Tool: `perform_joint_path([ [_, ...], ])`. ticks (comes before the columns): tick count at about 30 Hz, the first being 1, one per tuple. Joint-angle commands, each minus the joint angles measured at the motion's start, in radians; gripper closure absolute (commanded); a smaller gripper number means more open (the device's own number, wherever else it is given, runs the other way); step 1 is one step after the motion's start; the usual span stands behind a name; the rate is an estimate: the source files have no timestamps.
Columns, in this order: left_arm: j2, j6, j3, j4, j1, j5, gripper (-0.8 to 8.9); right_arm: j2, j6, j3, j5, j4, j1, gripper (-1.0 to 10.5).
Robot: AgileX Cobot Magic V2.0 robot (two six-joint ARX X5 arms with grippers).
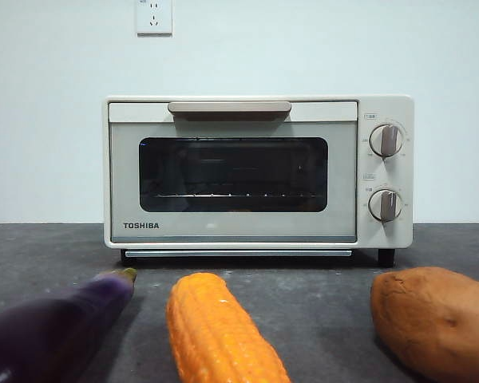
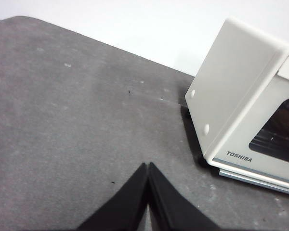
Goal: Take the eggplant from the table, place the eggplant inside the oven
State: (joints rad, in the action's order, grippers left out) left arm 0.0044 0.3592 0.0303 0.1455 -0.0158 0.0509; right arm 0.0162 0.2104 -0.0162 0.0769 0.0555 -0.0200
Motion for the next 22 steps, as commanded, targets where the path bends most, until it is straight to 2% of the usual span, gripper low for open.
perform_joint_path([
  [1,0.000,0.027,-0.004,0.008,0.002,0.001,8.07,0.000,0.041,-0.029,0.002,0.016,0.001,9.4],
  [8,0.061,0.036,0.127,0.136,0.002,0.000,8.07,0.007,0.056,-0.132,-0.029,0.100,0.001,9.4],
  [15,0.227,0.042,0.299,0.211,0.002,0.002,8.07,0.086,0.086,-0.278,-0.028,0.166,0.001,9.4],
  [22,0.433,-0.002,0.477,0.241,0.002,0.093,8.07,0.237,0.064,-0.467,-0.001,0.288,0.001,9.4],
])
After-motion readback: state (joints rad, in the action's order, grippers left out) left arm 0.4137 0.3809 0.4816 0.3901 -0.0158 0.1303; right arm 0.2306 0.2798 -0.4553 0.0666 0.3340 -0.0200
